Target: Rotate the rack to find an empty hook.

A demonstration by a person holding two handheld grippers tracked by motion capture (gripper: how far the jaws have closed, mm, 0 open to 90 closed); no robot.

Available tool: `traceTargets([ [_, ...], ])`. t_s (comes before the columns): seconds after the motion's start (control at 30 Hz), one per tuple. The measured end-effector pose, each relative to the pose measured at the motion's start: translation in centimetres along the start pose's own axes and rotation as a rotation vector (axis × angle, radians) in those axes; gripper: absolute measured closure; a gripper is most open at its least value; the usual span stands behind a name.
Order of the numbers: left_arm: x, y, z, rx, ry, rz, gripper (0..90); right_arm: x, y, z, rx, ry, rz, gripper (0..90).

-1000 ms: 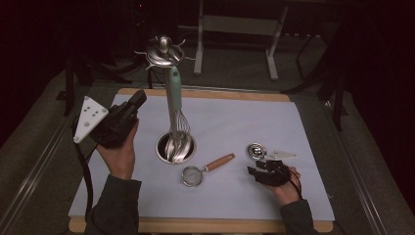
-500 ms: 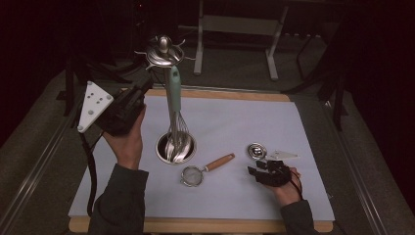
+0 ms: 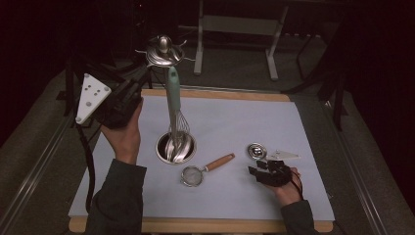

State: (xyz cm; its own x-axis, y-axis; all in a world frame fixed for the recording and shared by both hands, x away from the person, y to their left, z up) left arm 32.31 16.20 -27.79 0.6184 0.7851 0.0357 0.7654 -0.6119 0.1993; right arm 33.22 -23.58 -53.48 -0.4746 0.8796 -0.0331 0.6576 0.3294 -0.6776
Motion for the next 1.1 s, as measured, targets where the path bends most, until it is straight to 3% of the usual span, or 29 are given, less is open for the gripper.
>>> traceTargets([
  [1.1, 4.0, 1.4, -0.3, 0.045, -0.006, -0.103, 89.8, -0.1, -0.1, 0.0, 0.001, -0.001, -0.008, 54.2],
])
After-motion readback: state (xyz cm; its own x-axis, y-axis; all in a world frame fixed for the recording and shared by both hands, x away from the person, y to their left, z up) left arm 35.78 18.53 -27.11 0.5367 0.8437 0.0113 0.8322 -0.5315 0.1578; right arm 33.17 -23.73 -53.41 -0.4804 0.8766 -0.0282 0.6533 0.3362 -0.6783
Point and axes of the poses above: each handheld gripper's, and its own axes: y roughly forward along the jaws, z roughly out of its underside, x roughly to its left, the point moved 4 cm from there along y, roughly forward along the jaws, and after that the axes turned 11 degrees about z, right-handed, at the moved point
